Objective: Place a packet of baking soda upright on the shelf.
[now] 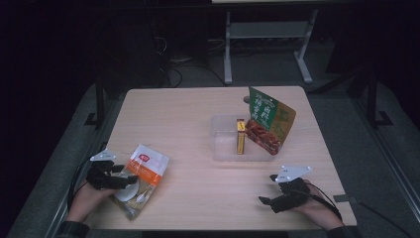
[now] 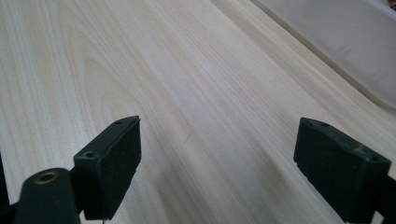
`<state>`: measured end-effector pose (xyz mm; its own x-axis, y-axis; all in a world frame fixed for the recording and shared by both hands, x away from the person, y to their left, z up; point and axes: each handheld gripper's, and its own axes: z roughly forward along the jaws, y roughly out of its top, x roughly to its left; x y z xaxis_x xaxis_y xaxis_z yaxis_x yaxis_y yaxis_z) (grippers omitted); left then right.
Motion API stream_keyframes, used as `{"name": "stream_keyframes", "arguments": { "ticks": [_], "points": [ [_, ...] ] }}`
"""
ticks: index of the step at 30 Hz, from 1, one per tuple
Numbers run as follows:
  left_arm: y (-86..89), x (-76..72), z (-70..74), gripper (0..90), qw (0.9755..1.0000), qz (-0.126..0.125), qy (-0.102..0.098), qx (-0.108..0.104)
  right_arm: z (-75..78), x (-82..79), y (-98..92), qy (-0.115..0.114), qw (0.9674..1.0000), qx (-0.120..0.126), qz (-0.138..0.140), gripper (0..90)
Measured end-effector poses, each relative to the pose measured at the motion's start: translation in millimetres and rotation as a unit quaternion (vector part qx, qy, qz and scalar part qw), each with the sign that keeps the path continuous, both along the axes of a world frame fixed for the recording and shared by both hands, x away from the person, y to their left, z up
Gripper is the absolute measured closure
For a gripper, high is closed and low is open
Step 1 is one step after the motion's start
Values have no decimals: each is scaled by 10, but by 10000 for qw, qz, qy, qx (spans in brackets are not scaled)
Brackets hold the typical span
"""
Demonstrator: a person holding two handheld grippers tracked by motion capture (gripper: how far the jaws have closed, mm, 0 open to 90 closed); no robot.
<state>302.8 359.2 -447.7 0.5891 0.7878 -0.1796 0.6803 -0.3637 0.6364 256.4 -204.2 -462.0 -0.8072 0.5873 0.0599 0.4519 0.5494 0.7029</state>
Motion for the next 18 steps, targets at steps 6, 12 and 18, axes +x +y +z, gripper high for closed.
{"name": "stream_keyframes", "arguments": {
  "ticks": [6,12,18],
  "points": [
    [-10,21,-68,227,9997,-104,136,-156,-3,1,3,9,10000,-6,-2,146],
    [4,36,-83,325,9995,-215,200,-138,-3,-1,3,2,10000,-10,-7,146],
    [33,43,-78,550,9990,-327,252,-158,-3,-2,8,0,10000,-18,-2,146]
  ]
}}
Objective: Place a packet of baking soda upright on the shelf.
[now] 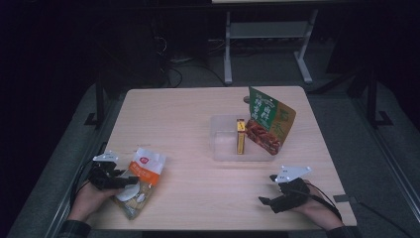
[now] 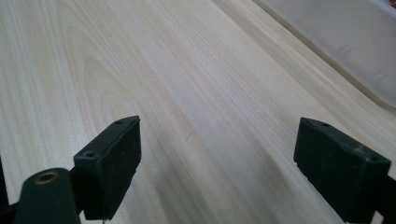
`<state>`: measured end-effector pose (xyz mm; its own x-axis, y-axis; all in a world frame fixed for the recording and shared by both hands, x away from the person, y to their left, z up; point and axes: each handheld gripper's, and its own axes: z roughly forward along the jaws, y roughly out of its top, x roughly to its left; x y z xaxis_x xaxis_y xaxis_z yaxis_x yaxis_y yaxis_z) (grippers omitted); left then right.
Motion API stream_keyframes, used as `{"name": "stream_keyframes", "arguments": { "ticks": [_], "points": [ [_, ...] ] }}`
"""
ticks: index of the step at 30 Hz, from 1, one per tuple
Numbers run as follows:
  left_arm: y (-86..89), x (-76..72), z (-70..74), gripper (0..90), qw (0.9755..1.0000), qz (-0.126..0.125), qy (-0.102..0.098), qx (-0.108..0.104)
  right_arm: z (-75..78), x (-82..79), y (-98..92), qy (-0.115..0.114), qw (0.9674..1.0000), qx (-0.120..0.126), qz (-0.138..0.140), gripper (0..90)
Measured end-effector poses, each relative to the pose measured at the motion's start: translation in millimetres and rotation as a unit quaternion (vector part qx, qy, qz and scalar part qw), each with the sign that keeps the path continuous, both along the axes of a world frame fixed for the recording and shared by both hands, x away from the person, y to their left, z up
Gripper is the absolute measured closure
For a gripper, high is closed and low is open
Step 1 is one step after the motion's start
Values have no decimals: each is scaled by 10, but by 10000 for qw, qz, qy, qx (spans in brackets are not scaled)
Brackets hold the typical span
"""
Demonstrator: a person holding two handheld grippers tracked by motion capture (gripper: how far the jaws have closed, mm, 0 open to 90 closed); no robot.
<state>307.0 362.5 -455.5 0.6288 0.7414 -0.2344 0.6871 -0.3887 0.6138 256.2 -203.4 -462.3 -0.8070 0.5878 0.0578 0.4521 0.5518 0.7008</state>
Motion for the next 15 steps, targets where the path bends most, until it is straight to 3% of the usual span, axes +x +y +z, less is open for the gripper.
{"name": "stream_keyframes", "arguments": {
  "ticks": [2,5,8,10,15],
  "points": [
    [-2,3,-1,656,9999,-116,-1,16,-1,0,2,-3,10000,-6,3,146],
    [-5,-7,2,712,9998,-183,-15,10,-1,0,1,-4,10000,-5,6,146],
    [-38,-22,44,839,9997,-236,-64,100,-5,4,1,-25,10000,-4,13,146],
    [-43,-25,52,860,9996,-253,-82,136,-11,10,2,-41,10000,-18,30,146],
    [-15,-21,99,886,9996,-201,-78,-187,-16,12,2,-6,10000,-15,35,146]
  ]
}}
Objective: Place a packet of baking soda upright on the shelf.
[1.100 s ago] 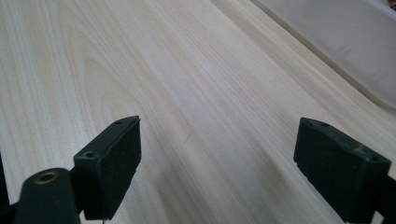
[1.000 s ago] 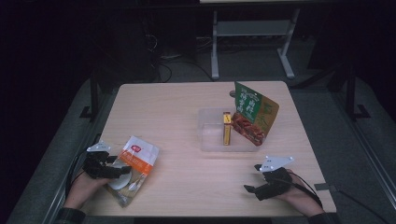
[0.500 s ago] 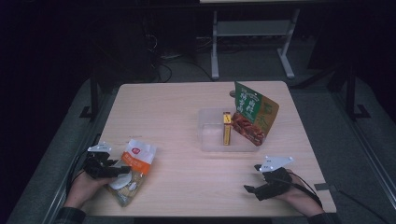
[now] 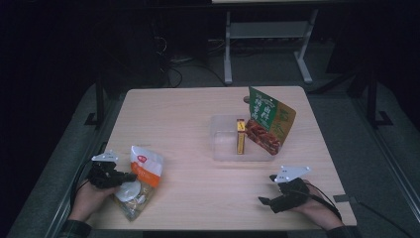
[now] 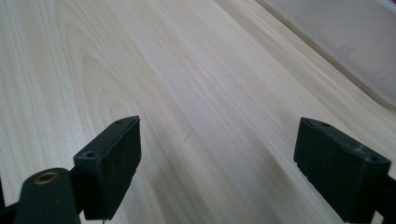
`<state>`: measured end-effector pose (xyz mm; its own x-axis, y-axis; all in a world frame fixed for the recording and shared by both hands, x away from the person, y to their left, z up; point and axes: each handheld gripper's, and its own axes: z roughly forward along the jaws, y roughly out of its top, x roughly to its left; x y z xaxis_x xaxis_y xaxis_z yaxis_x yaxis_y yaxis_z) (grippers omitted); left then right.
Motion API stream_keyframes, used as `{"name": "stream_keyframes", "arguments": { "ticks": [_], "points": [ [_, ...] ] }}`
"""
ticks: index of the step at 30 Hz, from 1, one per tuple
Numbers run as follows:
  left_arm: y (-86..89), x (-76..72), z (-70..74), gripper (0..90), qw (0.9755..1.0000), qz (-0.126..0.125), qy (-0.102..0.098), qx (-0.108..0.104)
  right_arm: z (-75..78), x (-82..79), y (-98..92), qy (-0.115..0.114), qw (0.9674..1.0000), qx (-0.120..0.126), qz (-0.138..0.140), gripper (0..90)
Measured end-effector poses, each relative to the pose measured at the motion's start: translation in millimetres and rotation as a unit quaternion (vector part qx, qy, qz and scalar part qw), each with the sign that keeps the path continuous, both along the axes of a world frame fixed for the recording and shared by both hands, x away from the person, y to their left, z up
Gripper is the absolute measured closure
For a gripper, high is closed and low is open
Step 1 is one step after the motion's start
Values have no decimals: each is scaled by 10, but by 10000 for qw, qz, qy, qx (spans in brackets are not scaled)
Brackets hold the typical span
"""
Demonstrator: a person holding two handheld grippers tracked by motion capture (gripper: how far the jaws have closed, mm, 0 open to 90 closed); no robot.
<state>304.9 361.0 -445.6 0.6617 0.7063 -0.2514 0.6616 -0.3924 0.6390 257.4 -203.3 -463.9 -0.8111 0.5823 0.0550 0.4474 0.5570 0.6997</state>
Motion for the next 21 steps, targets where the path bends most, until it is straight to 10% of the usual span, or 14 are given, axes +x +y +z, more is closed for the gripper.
{"name": "stream_keyframes", "arguments": {
  "ticks": [10,21],
  "points": [
    [-108,-93,309,896,9961,-67,-531,-701,0,10,-10,29,9999,92,-38,143],
    [-446,-170,645,897,9860,-142,-1220,-1128,61,34,-2,35,9985,507,-210,139]
  ]
}}
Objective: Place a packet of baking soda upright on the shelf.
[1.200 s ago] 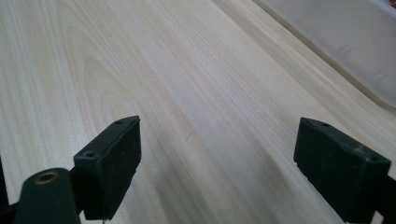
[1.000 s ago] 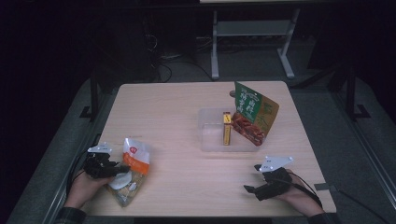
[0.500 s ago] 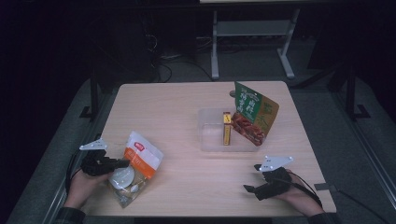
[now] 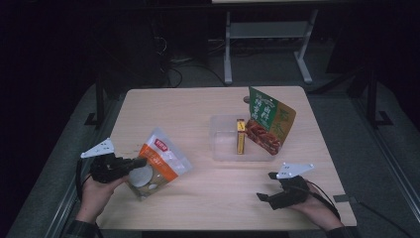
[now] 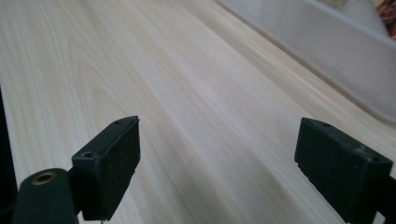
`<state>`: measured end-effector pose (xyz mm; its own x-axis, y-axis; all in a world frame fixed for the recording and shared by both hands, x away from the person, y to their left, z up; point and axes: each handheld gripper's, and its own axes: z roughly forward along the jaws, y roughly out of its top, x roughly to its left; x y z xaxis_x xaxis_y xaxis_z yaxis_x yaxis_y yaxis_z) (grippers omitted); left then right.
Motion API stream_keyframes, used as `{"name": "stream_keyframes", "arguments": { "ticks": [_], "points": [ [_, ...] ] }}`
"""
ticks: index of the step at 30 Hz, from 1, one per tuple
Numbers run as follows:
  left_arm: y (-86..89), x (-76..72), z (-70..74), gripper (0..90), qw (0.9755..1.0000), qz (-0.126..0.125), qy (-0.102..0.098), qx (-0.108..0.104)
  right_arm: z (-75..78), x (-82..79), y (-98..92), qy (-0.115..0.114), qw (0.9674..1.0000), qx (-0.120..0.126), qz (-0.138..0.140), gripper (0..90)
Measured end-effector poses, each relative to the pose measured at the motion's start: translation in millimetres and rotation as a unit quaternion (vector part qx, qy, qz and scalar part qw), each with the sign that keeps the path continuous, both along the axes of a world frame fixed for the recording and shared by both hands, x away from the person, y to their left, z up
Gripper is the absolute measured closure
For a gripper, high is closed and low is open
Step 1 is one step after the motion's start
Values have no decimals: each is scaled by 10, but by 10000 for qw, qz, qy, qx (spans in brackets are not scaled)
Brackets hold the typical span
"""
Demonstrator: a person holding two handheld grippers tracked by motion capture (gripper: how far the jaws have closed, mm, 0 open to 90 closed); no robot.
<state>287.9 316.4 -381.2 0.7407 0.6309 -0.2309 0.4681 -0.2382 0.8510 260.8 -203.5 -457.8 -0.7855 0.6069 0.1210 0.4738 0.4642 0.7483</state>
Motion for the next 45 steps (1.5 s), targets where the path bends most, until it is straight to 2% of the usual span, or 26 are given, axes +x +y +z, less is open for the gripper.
{"name": "stream_keyframes", "arguments": {
  "ticks": [2,5,6,7,8,9,13,14,16,19,20,25,26,27,28,29,31,33,35,36,38,41,42,43,44,45],
  "points": [
    [-21,2,22,897,10000,-19,-21,-24,20,-3,0,31,10000,26,-24,137],
    [-110,6,66,897,9998,-80,-48,-183,77,-4,-7,103,9998,158,97,138],
    [-192,5,83,897,9996,-121,-63,-230,116,0,-4,165,9990,339,238,142],
    [-192,5,83,897,9996,-121,-63,-230,116,0,-4,165,9990,339,238,142],
    [-238,4,89,897,9996,-152,-86,-232,145,-2,19,126,9982,490,326,144],
    [-283,3,96,897,9995,-192,-98,-218,145,-2,19,126,9982,490,326,144],
    [-457,2,114,897,9991,-306,-134,-260,191,20,153,-140,9972,559,474,147],
    [-543,4,117,897,9987,-402,-133,-288,199,23,191,-168,9973,538,469,147],
    [-588,2,117,897,9985,-444,-148,-281,203,33,229,-194,9971,532,500,156],
    [-714,0,111,897,9979,-552,-151,-296,223,65,331,-227,9958,618,636,213],
    [-792,2,105,897,9976,-601,-129,-306,229,93,396,-192,9939,774,765,224],
    [-934,9,82,897,9973,-637,-133,-342,252,121,527,-232,9904,979,953,228],
    [-995,14,72,897,9970,-686,-148,-339,265,129,596,-268,9885,1056,1047,228],
    [-995,14,72,897,9970,-686,-148,-339,265,129,596,-268,9885,1056,1047,228],
    [-1051,14,58,896,9967,-711,-131,-362,278,137,661,-292,9868,1147,1106,230],
    [-1051,14,58,897,9967,-711,-131,-362,278,137,661,-292,9868,1147,1106,230],
    [-1100,18,42,897,9966,-728,-117,-380,297,149,716,-302,9846,1287,1143,237],
    [-1141,20,29,897,9962,-763,-82,-418,319,180,788,-343,9816,1469,1172,281],
    [-1186,15,22,897,9959,-773,-65,-458,323,190,808,-347,9806,1541,1163,293],
    [-1226,8,21,896,9956,-807,-72,-467,336,213,844,-359,9785,1655,1181,326],
    [-1246,2,20,897,9956,-807,-78,-479,359,231,875,-381,9763,1780,1167,355],
    [-1286,-13,18,896,9952,-848,-95,-473,380,246,902,-375,9746,1879,1160,394],
    [-1300,-19,14,897,9950,-866,-110,-476,386,263,920,-349,9724,1973,1192,480],
    [-1300,-19,14,897,9950,-866,-110,-476,388,267,928,-318,9717,2020,1186,526],
    [-1304,-21,12,897,9951,-858,-116,-487,388,267,928,-318,9717,2020,1186,526],
    [-1303,-20,12,896,9950,-854,-119,-495,385,282,938,-317,9705,2065,1207,584]
  ]
}}
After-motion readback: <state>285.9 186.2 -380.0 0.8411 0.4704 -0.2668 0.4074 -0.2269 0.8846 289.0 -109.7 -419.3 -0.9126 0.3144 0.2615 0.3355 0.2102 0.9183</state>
